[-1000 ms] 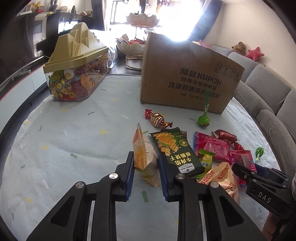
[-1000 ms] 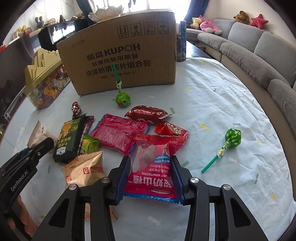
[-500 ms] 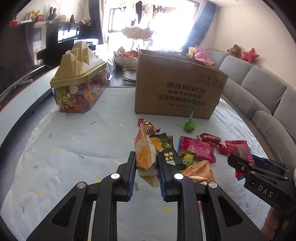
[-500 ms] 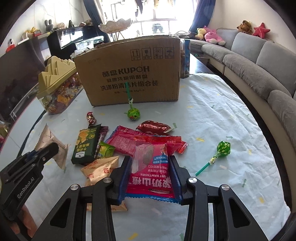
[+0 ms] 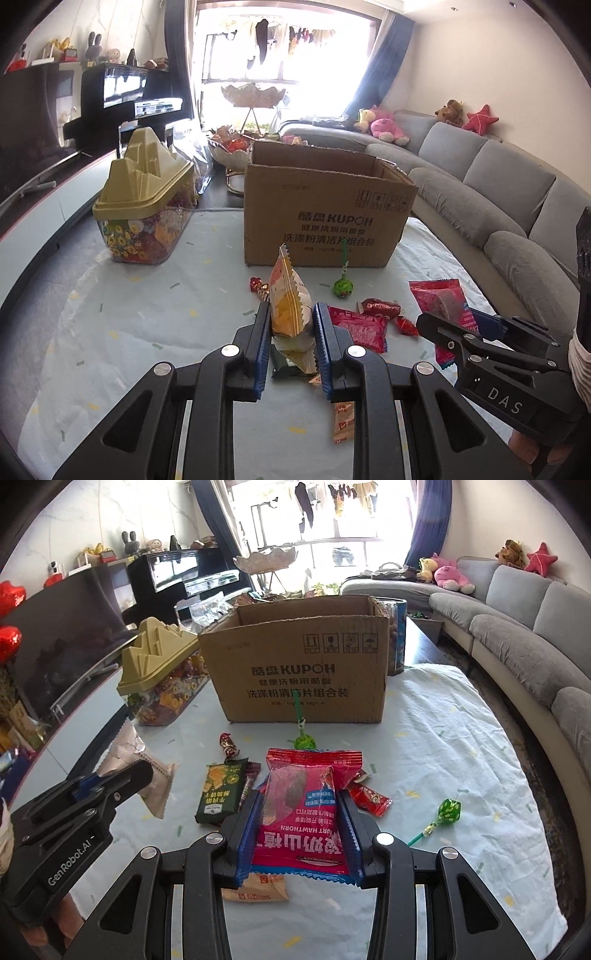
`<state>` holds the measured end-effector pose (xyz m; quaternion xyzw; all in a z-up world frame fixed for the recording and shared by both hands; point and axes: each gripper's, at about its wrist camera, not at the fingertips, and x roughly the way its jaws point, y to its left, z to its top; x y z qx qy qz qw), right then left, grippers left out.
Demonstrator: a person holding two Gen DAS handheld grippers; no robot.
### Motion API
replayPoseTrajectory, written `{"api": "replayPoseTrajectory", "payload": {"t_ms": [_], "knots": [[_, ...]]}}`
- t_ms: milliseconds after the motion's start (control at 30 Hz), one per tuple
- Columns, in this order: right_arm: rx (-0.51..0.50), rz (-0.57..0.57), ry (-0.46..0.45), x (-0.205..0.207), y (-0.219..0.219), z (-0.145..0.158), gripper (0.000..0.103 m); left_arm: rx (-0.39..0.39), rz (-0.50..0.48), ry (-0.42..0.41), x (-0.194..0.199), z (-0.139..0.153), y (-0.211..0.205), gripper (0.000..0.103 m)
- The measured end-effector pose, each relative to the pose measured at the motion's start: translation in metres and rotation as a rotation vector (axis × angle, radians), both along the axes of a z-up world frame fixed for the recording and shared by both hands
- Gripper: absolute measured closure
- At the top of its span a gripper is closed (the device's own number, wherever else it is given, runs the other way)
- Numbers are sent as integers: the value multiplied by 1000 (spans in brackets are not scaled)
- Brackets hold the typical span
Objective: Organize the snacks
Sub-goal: 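Carry both bags over the cardboard box and open both tools to drop them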
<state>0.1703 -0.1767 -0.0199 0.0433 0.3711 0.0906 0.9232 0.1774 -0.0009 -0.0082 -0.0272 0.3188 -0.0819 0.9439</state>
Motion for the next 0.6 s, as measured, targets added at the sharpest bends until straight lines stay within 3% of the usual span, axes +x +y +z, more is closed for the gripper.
{"api": "replayPoseTrajectory", "payload": {"t_ms": [600], "knots": [[-3,35,-136,64,1,63,62,17,-43,-83,70,78,-6,80]]}}
